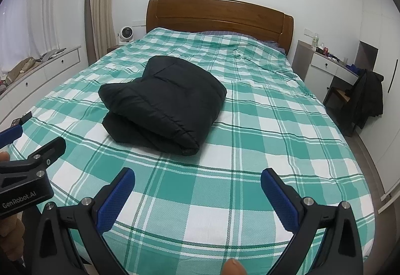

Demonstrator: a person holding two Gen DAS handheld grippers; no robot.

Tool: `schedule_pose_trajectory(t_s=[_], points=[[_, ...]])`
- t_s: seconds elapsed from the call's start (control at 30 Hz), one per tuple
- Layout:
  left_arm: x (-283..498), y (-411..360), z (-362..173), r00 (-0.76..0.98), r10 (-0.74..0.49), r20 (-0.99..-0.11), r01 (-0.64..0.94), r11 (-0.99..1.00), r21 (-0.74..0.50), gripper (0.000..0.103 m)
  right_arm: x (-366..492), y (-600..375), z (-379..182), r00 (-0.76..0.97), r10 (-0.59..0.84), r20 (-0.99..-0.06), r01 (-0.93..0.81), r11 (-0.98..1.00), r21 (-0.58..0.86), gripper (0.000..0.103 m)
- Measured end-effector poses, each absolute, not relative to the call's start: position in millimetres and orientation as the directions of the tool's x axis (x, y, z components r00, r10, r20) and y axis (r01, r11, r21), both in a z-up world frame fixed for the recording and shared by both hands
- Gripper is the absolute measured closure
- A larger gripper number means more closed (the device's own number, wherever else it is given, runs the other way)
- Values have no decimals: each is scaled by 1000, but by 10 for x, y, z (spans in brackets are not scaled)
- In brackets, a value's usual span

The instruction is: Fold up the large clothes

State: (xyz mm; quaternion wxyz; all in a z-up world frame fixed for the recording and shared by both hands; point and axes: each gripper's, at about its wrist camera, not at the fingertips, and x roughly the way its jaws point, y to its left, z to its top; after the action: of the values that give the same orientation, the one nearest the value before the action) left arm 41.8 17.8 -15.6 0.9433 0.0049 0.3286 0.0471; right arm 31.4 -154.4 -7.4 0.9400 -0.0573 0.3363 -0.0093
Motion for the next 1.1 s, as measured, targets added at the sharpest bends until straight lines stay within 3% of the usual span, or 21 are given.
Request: schedule_pose_trajectory(t_s=[1.1], points=[[402, 171, -105, 782, 122, -611, -96, 993, 75, 0, 348, -1467, -12, 784, -51, -618, -35, 991, -126, 1]])
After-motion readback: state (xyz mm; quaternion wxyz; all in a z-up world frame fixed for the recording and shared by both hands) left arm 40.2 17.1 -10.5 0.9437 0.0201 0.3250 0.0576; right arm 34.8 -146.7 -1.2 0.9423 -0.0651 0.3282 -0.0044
